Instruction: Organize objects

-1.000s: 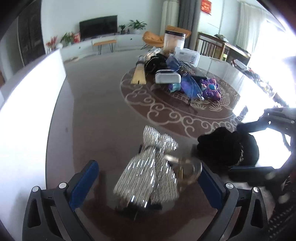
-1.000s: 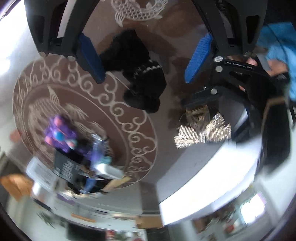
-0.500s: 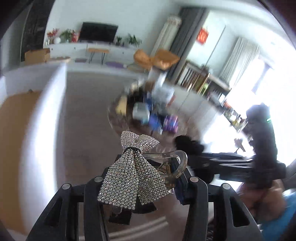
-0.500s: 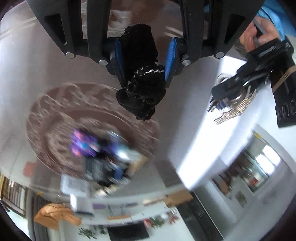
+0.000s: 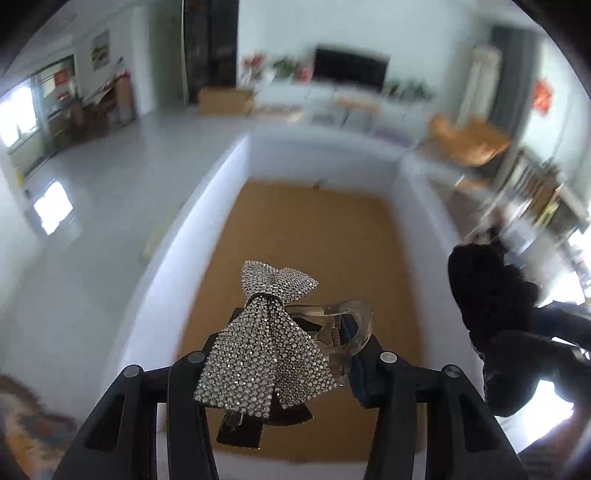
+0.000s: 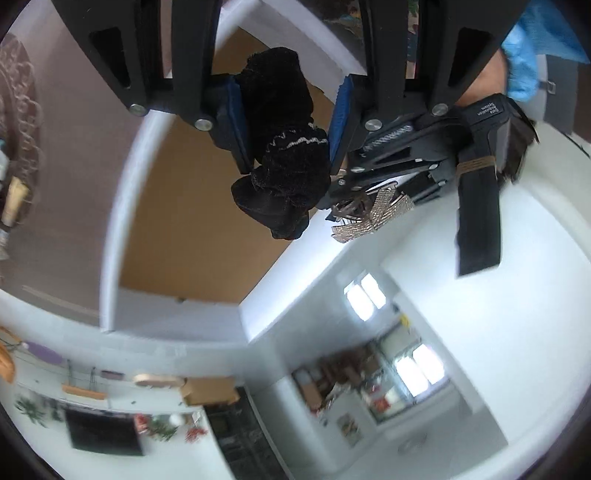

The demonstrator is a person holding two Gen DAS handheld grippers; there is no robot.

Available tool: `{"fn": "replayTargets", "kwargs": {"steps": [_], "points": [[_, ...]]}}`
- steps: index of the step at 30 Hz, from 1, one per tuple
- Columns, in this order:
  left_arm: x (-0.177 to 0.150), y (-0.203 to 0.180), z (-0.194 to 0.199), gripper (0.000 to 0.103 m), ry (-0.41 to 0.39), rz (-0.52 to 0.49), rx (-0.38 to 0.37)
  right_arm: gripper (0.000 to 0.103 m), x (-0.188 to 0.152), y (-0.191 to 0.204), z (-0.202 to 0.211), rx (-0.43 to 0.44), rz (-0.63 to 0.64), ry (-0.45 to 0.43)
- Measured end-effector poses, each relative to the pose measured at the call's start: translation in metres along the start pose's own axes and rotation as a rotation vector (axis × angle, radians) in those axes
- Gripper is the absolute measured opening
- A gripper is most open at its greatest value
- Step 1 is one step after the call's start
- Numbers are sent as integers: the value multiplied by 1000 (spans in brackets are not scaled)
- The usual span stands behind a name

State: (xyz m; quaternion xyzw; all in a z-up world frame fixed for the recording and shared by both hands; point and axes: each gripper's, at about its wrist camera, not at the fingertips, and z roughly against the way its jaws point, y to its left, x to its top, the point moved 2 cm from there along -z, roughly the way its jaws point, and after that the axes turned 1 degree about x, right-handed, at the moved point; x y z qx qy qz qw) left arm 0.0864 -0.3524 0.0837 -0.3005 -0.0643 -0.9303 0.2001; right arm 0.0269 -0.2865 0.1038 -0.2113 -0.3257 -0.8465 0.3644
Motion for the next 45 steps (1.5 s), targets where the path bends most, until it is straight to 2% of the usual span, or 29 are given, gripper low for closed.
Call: {"fn": "replayTargets", "kwargs": {"steps": [2,3,4,6,9,13,16,18,23,25,27,29,33,36,39,42,45], "points": [[-6,6,-11,74,57,18,51,63,-1,6,-30,-28,28,85],[-10,9,-16,89,83,42,87,65,-1,7,-35,-51,41,93],[-12,11,-18,92,87,54,99,67,-2,7,-34,-76,55,84],[-16,12,-15,92,68,80,94,83,0,-1,-25,-95,65,44],[-16,12,-8,92,15,120,79,91,-6,-29,8,-145,32,-66],[-11,0,20,92,-121,143,59,96,-26,-79,55,-217,-64,-169],[-6,-23,43,92,-213,124,22,96,-59,-144,81,-311,-206,-216],[0,-46,58,92,-274,91,-36,96,-88,-182,95,-398,-283,-219],[-1,-111,88,92,-347,-29,-169,96,-173,-263,135,-603,-425,-188],[-4,-151,99,92,-346,-84,-262,96,-197,-277,152,-657,-453,-180],[-11,-181,107,92,-336,-131,-323,96,-215,-290,165,-708,-463,-181],[-22,-228,110,92,-304,-204,-401,96,-225,-303,172,-749,-458,-180],[-46,-302,102,92,-225,-312,-461,96,-238,-307,181,-805,-425,-172],[-66,-337,77,92,-171,-365,-445,96,-244,-306,178,-821,-389,-148],[-76,-360,33,92,-126,-384,-399,96,-242,-310,174,-812,-375,-129],[-78,-366,-9,92,-107,-382,-315,97,-244,-311,170,-804,-379,-109],[-79,-362,-37,92,-78,-354,-282,101,-244,-313,169,-799,-387,-108]]}}
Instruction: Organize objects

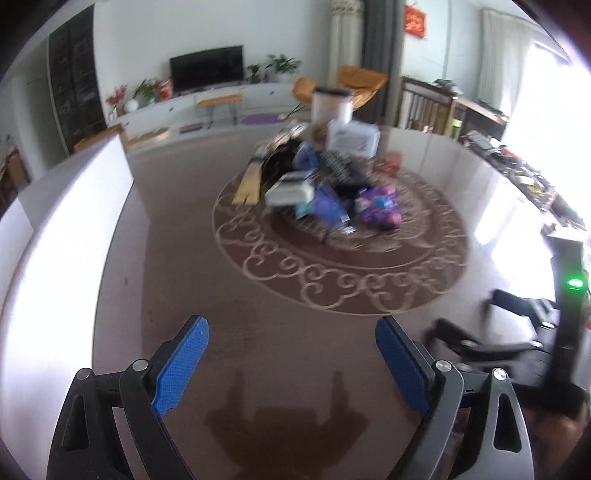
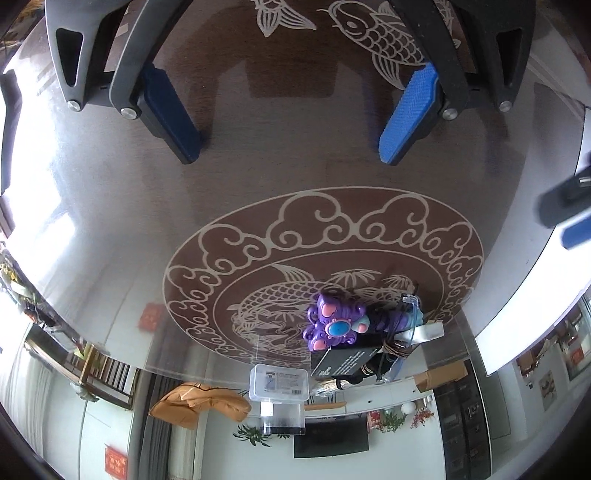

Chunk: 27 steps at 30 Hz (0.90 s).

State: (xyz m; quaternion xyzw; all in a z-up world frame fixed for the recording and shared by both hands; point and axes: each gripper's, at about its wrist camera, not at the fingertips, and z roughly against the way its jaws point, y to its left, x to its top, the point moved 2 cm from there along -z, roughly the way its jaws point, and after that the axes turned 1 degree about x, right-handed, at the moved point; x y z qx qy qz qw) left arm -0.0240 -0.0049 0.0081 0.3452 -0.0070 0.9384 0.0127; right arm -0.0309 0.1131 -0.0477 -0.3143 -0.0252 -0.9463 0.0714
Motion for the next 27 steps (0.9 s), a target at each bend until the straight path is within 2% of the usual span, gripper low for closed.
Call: {"fn": "replayTargets", "kwargs": {"steps": [5,14,20,23,27], "points": [[-2,19,-27,92,20,32,44,103,0,1,-3,-1,0,8],[-7,34,-45,92,72,75,40,103,1,1,-3,0,-1,8],[-11,31,-46,93,59,66,44,103,1,2,-3,-1,-1,7],[-11,24,-50,102,79,29,44,103,1,2,-4,-1,-1,7],[-11,19,-51,103,85,-1,32,103,1,2,-3,-1,-1,8]]}}
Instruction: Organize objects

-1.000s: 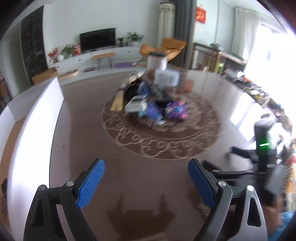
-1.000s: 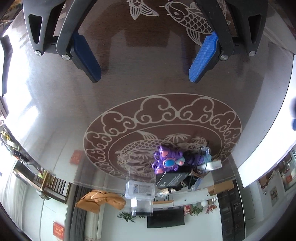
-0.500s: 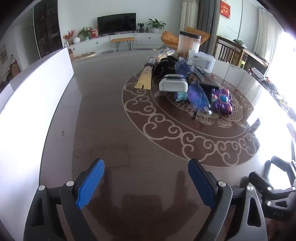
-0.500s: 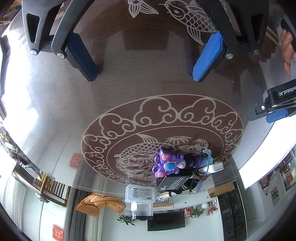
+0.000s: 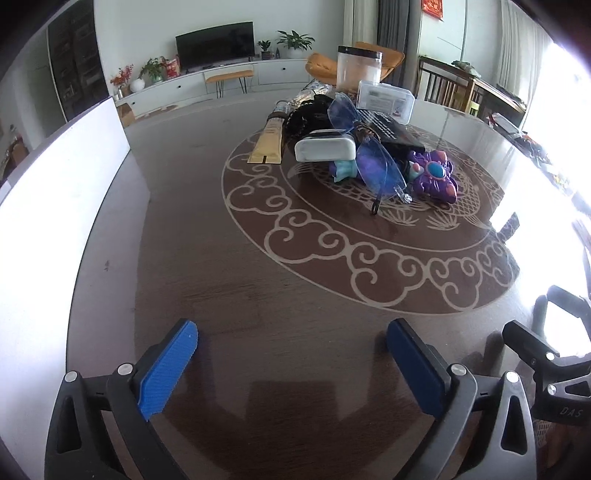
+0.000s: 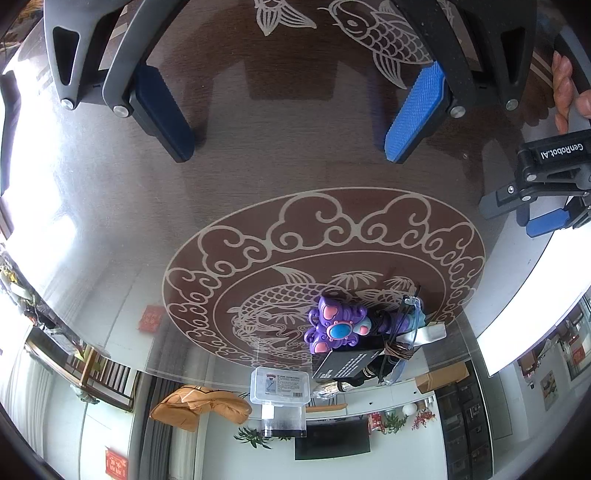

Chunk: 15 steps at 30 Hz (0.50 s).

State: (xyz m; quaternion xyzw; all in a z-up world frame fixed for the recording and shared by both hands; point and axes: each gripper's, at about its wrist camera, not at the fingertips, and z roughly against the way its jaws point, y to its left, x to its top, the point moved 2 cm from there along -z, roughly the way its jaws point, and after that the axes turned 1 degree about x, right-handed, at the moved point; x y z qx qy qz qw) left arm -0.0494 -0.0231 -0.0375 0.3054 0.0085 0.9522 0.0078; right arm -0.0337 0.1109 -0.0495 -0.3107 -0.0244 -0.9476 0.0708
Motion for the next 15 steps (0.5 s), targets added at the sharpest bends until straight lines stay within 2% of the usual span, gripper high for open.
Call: {"fn": "replayTargets", "kwargs": {"steps": [15], "points": [[0,0,0,103,0,1,0,103,1,1,-1,-1,-1,0]]}}
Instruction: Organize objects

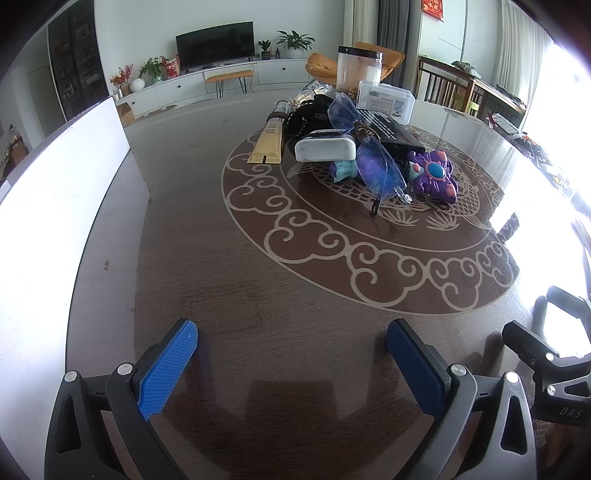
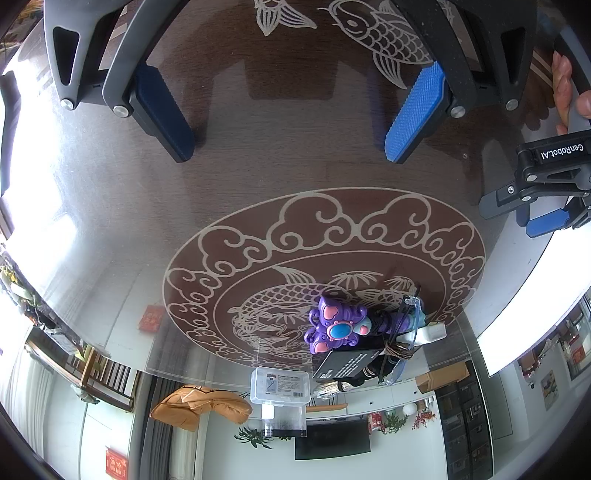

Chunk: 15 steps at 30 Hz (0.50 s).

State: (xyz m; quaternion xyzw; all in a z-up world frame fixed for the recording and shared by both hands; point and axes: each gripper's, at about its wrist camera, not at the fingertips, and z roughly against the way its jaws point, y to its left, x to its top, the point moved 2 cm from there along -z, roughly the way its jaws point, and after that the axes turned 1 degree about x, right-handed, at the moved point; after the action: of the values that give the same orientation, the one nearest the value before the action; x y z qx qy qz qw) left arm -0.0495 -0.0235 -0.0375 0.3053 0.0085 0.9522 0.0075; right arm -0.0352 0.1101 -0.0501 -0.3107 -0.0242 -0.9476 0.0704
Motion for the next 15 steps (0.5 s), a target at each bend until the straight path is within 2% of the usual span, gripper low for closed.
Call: {"fn": "replayTargets", "kwargs": {"steps": [15], "points": [[0,0,0,103,0,1,0,103,1,0,0,0,0,0]]}}
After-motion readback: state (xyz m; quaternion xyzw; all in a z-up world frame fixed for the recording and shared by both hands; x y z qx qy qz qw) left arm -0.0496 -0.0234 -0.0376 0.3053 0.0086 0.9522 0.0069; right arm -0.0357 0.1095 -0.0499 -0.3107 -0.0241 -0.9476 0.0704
